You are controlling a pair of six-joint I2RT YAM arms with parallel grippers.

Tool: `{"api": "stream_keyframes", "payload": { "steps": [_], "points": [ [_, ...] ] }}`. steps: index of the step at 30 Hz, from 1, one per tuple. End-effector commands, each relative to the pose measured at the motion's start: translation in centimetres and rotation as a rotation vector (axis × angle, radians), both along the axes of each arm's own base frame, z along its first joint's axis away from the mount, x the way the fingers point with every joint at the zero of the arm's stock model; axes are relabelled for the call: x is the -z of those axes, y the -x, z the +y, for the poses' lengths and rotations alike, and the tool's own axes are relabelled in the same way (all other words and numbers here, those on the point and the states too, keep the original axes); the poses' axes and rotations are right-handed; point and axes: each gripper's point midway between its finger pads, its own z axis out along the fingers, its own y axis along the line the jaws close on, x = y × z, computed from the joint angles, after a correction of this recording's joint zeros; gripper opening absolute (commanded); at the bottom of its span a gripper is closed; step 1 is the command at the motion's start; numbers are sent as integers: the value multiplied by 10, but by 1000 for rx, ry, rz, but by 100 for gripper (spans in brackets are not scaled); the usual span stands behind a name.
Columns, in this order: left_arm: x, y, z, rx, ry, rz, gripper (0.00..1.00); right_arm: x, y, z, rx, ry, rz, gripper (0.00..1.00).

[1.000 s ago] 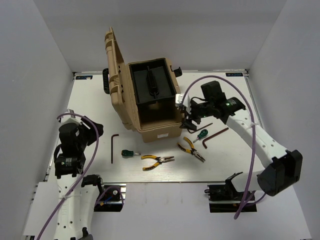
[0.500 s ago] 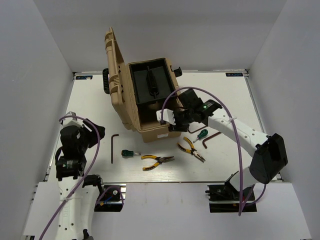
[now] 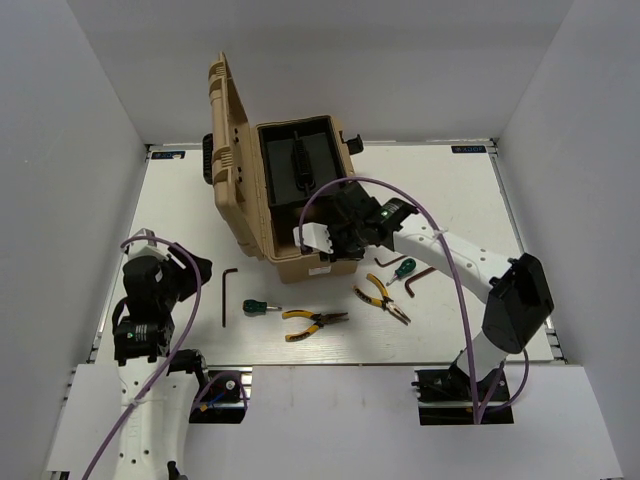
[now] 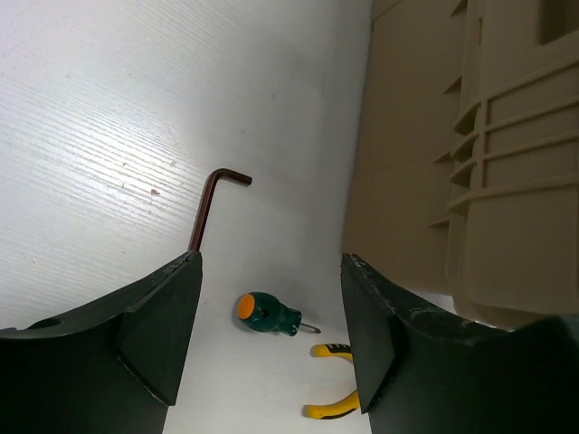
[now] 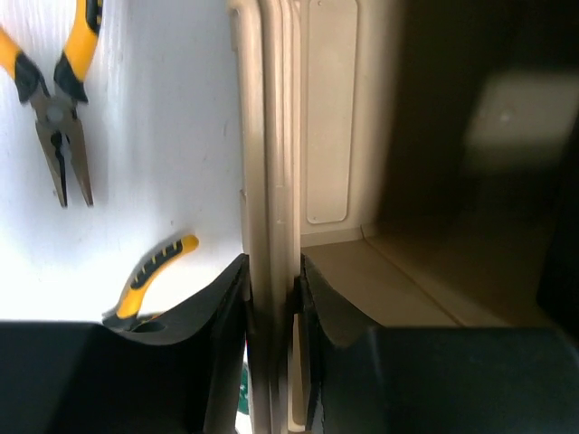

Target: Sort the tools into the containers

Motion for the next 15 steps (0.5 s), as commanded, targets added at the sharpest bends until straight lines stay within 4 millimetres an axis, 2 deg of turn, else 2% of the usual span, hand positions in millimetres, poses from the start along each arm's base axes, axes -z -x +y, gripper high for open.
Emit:
{"api": "stream_keyframes", "payload": {
  "steps": [1,8,15],
  "points": [
    [-3,2,-4,20,2,-18,73,2,-10,31,-8,-36,-21,7],
    [0,3,-9,42,25,-10,73,3,-21,51,33,-42,-41,6],
    [3,6,-15,62,50,10,73,-3,-17,69,106,-98,15,6]
  ]
}}
